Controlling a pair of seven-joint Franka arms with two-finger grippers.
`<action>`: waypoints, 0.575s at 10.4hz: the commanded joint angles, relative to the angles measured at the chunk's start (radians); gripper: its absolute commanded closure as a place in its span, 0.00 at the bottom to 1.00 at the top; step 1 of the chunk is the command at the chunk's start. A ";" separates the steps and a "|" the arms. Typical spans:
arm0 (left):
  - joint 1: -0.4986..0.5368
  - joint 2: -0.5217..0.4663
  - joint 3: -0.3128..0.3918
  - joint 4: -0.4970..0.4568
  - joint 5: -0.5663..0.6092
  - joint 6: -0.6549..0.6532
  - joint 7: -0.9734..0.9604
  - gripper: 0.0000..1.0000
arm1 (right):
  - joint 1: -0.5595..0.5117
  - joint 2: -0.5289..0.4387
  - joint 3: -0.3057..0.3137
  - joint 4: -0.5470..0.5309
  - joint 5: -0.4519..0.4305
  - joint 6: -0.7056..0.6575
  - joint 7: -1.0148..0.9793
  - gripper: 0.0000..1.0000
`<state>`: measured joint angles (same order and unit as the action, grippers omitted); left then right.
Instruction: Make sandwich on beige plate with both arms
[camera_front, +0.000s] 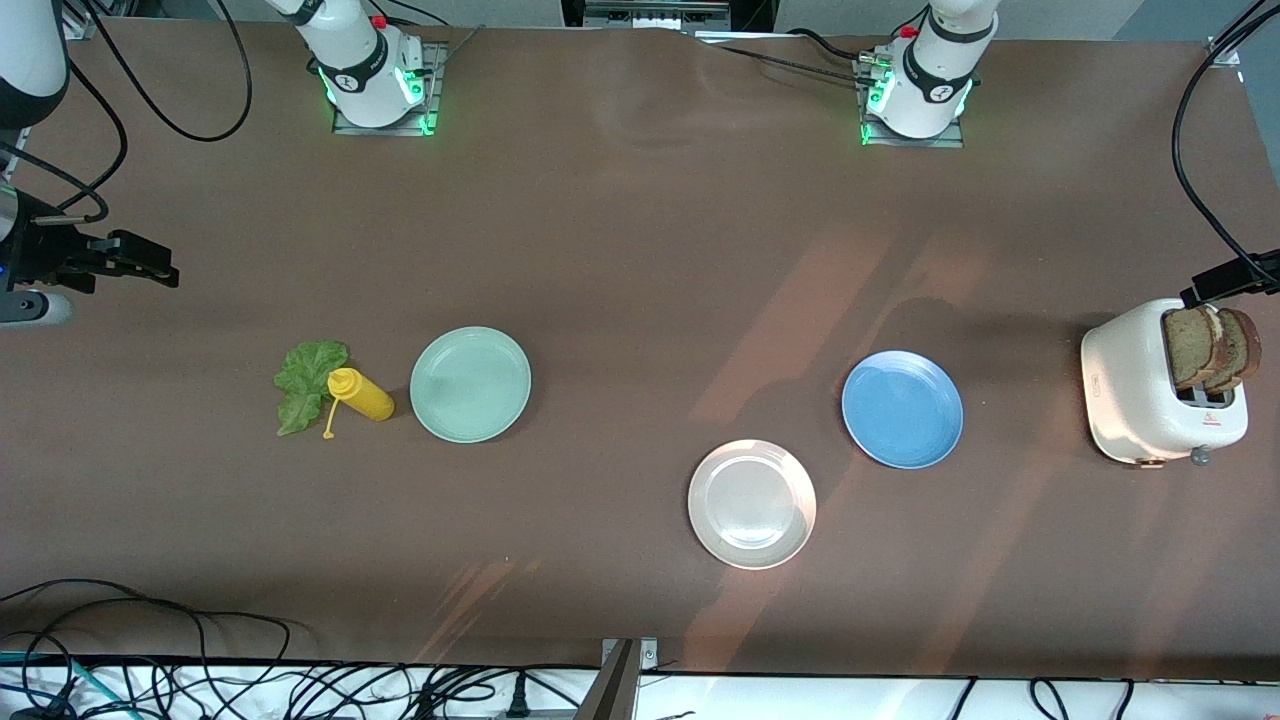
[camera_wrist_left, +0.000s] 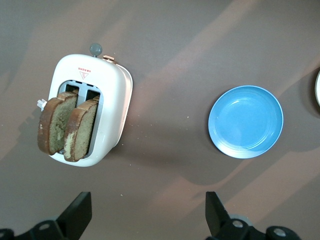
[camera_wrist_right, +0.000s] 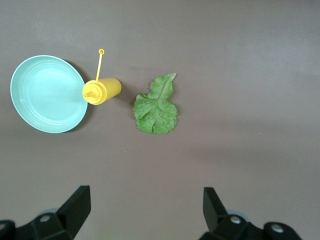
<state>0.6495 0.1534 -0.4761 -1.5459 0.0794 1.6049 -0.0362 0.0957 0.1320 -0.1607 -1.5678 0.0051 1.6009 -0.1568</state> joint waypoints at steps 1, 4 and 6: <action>0.007 -0.006 -0.003 -0.003 -0.027 -0.005 -0.007 0.00 | -0.001 -0.009 0.000 -0.004 0.007 0.004 0.010 0.00; 0.007 -0.006 -0.004 -0.002 -0.029 0.000 0.001 0.00 | -0.001 -0.009 0.000 -0.004 0.009 0.004 0.010 0.00; -0.001 -0.006 -0.006 -0.002 -0.030 0.000 -0.008 0.00 | -0.001 -0.009 0.000 -0.001 0.009 0.004 0.010 0.00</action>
<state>0.6486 0.1534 -0.4768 -1.5459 0.0794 1.6050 -0.0362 0.0957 0.1320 -0.1607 -1.5678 0.0054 1.6009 -0.1568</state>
